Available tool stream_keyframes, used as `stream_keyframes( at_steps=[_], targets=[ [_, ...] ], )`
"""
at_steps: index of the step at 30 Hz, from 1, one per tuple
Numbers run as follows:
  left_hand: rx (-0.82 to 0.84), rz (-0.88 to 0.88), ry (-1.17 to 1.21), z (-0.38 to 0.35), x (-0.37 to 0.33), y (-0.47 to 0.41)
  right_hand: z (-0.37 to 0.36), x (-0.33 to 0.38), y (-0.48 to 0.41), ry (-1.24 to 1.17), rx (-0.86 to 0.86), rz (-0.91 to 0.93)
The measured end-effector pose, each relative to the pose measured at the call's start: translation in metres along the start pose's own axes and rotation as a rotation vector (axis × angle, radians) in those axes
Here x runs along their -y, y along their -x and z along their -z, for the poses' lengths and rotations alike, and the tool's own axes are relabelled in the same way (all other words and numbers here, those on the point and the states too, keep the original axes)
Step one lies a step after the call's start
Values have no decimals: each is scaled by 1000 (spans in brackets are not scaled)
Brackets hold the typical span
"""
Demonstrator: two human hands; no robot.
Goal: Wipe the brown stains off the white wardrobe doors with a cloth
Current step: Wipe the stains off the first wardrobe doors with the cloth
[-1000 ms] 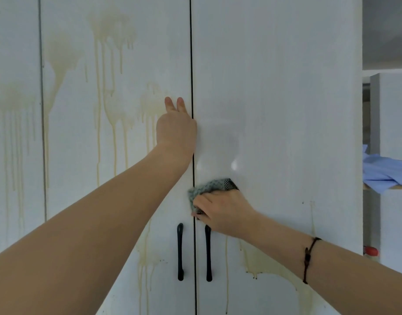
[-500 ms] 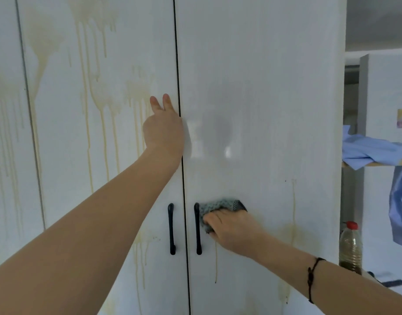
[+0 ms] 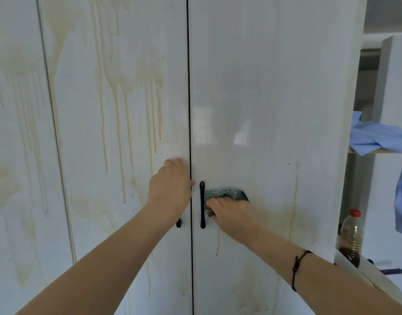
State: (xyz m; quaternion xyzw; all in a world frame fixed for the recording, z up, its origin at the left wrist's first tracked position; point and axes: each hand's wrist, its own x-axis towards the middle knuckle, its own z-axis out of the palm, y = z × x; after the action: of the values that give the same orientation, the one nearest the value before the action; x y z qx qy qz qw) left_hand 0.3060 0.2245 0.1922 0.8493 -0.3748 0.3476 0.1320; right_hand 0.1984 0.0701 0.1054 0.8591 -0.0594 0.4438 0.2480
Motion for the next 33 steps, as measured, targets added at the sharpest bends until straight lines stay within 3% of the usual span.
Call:
stream_keyframes(
  at_steps=[3, 7, 9, 15, 17, 19, 23, 27, 29, 33],
  targets=[
    [96, 42, 49, -11, 2, 4, 2, -8, -9, 35, 58, 20],
    [124, 91, -3, -11, 2, -1, 26, -28, -56, -7, -250, -376],
    [155, 94, -61, -11, -2, -3, 22, -20, -57, -17, -289, -420],
    [347, 38, -295, -3, -31, -5, -15, 10, 18, 123, -91, 11],
    [452, 25, -365, 3, -39, -10, 1, -14, 11, 100, -60, 44],
    [548, 19, -403, 9, -43, -19, 27, -50, -10, 129, -139, -60],
    [635, 24, -451, 16, -48, -30, 81, -134, -33, 115, -397, -546],
    [687, 32, -500, 18, -56, -32, 74, -140, -4, 25, -538, -778],
    [706, 30, -518, 19, -60, -32, 57, -121, 24, 21, -469, -697],
    [691, 61, -548, 21, -62, -34, 38, -113, 68, 189, -224, -83]
  ],
)
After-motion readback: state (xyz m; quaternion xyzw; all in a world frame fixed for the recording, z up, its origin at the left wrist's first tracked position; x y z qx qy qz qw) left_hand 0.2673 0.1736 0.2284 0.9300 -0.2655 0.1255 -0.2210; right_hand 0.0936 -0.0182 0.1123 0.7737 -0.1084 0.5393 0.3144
